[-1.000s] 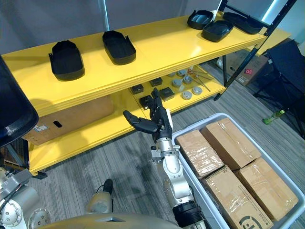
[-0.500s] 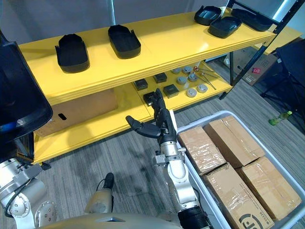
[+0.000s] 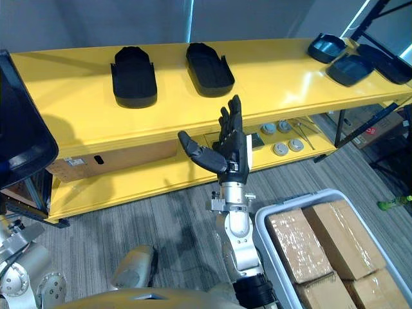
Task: Walk over and take three plastic housings, then place them on the shelf
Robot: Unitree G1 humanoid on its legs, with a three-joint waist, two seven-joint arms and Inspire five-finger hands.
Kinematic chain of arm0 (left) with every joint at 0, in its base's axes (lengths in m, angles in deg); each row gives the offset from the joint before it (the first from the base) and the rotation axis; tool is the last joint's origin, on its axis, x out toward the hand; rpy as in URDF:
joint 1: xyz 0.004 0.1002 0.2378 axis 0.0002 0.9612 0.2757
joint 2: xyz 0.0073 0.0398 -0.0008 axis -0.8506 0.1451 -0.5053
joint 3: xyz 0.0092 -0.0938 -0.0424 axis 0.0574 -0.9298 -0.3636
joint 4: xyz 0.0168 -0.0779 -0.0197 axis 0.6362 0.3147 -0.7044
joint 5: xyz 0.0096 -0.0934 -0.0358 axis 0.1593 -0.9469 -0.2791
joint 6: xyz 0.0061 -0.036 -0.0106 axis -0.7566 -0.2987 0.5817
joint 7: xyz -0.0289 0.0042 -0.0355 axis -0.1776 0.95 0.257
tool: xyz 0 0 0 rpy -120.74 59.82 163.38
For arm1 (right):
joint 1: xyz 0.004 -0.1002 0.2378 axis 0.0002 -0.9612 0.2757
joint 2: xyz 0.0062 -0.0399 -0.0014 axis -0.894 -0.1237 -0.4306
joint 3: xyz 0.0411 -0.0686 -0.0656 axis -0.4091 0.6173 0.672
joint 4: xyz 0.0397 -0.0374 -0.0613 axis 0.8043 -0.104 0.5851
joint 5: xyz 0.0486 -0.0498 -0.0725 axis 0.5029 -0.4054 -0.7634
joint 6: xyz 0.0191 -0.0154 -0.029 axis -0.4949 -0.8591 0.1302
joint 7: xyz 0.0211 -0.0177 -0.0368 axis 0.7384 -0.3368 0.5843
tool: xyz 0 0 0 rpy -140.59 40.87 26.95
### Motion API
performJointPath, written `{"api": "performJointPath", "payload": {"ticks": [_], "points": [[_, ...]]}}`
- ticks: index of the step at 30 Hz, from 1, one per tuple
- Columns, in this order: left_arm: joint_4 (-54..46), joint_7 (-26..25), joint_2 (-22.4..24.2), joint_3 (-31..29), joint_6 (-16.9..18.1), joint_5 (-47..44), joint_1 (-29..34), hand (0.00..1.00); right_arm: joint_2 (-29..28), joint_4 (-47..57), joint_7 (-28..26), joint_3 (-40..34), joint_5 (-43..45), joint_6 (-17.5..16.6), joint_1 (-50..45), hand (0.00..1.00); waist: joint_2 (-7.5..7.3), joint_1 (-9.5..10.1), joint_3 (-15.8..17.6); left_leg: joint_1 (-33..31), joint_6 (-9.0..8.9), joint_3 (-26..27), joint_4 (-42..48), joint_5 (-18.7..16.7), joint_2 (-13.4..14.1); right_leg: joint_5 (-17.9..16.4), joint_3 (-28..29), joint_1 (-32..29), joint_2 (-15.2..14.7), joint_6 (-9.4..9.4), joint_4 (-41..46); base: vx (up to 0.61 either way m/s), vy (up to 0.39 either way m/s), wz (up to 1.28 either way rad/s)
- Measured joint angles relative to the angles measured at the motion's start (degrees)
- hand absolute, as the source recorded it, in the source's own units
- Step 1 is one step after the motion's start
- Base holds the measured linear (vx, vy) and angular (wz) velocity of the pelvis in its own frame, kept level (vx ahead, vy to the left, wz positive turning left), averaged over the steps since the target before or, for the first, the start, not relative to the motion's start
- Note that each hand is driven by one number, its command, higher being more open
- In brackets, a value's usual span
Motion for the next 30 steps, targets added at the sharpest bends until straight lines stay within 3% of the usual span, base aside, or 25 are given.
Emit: {"api": "performJointPath", "payload": {"ticks": [2, 4, 5, 7, 8, 10, 12, 13, 14, 15, 16, 18, 22, 30], "points": [[2.37, -2.03, -0.59, 0.75, -0.14, 1.84, -2.61, 0.0, 0.95, 1.03, 0.02, -1.3, -0.13, -2.32, 2.9, 1.0, 1.33, -2.25, -0.59, 5.17, -0.57, -4.02, -5.93, 1.33, -0.46, -3.88, 3.52, -3.74, 9.3, -0.41, -11.07, 0.4, 0.081, 0.85], [4.42, -3.2, -1.7, 2.31, -0.14, 3.03, -5.07, 0.0, 1.88, 4.36, 0.32, -3.28, -0.06, -3.73, 3.5, 1.0, 1.62, -4.24, -0.8, 5.9, -0.91, -8.28, -6.68, 1.51, -1.98, -3.8, 10.77, -6.38, 13.64, 0.94, -17.91, 0.36, -0.018, 1.53], [6.36, -3.48, -2.49, 3.38, -0.14, 4.37, -6.45, 0.0, 2.65, 6.9, 1.63, -5.2, -0.33, -4.52, 3.57, 1.0, 1.07, -5.46, -1.13, 6.71, -1.61, -11.71, -6.64, 1.14, -3.71, -3.23, 14.26, -7.53, 14.38, 1.72, -21.26, 0.39, -0.12, 2.03], [7.02, -3.9, -3.38, 3.79, -0.38, 5.75, -6.01, 0.0, 3.86, 7.96, 3.5, -7.75, -1.63, -5.85, 4.38, 1.0, -0.16, -5.97, -1.89, 7.79, -3.62, -13.03, -5.82, -0.13, -5.61, 4.41, 13.39, -7.31, 13.31, 0.71, -29.66, 0.43, -0.203, 1.58], [7.32, -3.94, -2.48, 4.0, -0.25, 5.62, -5.31, 0.0, 6.12, 7.88, 4.25, -10.2, -2.38, -6.58, 5.14, 1.0, 1.98, -5.72, -2.65, 7.18, -5.65, -12.55, -3.32, -1.95, -3.99, 5.88, 10.31, -5.56, 13.58, 0.97, -30.81, 0.38, -0.197, 0.96], [7.32, -3.71, -1.98, 3.26, -0.33, 4.81, -4.79, 0.0, 8.47, 7.89, 4.62, -12.74, -2.31, -7.16, 5.91, 1.0, 4.34, -4.63, -4.06, 6.7, -6.09, -8.2, -3.68, -1.75, -0.57, 5.94, 7.55, -2.97, 15.53, -0.1, -34.58, 0.35, -0.183, 0.67], [7.31, -3.13, -1.85, 2.84, -0.34, 3.24, -5.51, 0.0, 9.53, 7.91, 5.05, -14.84, -2.38, -8.33, 6.86, 1.0, 4.74, -4.89, -4.26, 6.7, -7.41, -3.82, -3.72, -0.1, 0.9, 5.92, 5.37, -0.34, 15.93, -0.79, -37.16, 0.27, -0.165, 0.5], [7.31, -2.59, -1.7, 2.98, -0.37, 2.9, -5.64, 0.0, 9.73, 8.73, 5.29, -15.93, -2.4, -8.9, 7.21, 1.0, 4.61, -5.35, -4.18, 6.25, -7.53, -1.75, -1.86, 1.15, 1.0, 5.93, 4.58, 1.76, 15.56, -1.0, -38.97, 0.23, -0.116, 0.47], [7.32, -2.09, -1.73, 3.06, -0.38, 2.91, -5.64, 0.0, 9.62, 9.54, 5.39, -16.45, -2.41, -9.38, 7.19, 1.0, 4.02, -5.38, -3.97, 5.39, -7.53, -0.87, -1.18, 0.13, 1.0, 5.92, 4.43, 2.62, 15.08, -1.05, -39.82, 0.23, -0.065, 0.4], [7.17, -1.01, -2.0, 3.57, -0.38, 2.91, -5.95, 0.0, 9.17, 11.61, 5.48, -17.58, -2.38, -11.32, 7.29, 1.0, 4.43, -5.66, -4.47, 5.07, -6.49, 0.71, -6.72, -0.88, 1.33, 5.92, 3.78, 3.02, 14.51, -1.05, -40.38, 0.2, -0.005, 0.44], [6.4, -0.28, -1.88, 4.66, -0.52, 2.9, -6.24, 0.0, 9.09, 13.9, 5.43, -19.2, -2.22, -13.07, 7.43, 1.0, 5.48, -6.4, -4.83, 5.24, -5.66, 1.68, -14.83, 6.05, 2.35, 5.9, 2.69, 2.99, 14.85, -1.02, -40.39, 0.16, 0.005, 0.3], [5.06, 0.27, -1.94, 5.83, -0.75, 2.88, -6.42, 0.0, 7.66, 16.19, 5.02, -20.21, -1.56, -14.62, 7.27, 1.0, 4.68, -6.13, -4.92, 6.93, -4.97, 3.14, -17.28, 8.02, 2.1, 6.04, 2.97, 3.57, 14.3, -0.77, -40.77, 0.11, 0.058, 0.04], [4.8, 0.25, -2.14, 6.82, -1.55, 1.94, -7.33, 0.0, 5.48, 20.81, 0.58, -20.11, 0.26, -16.93, 7.26, 1.0, 3.1, -7.03, -5.59, 8.01, -4.89, 2.83, -17.82, 8.07, 0.68, 6.65, 1.97, 6.61, 13.35, 0.18, -44.56, 0.08, 0.061, 0.09], [4.72, -1.77, -1.71, 6.73, -3.64, 1.55, -4.23, 0.0, 5.32, 19.89, -4.37, -16.02, 5.36, -14.48, 4.86, 1.0, 3.38, -7.38, -5.56, 8.71, -4.68, 0.16, -21.2, 10.05, 0.33, 6.61, -1.37, 7.82, 13.42, 0.16, -45.61, -0.02, -0.019, 0.19]]}}
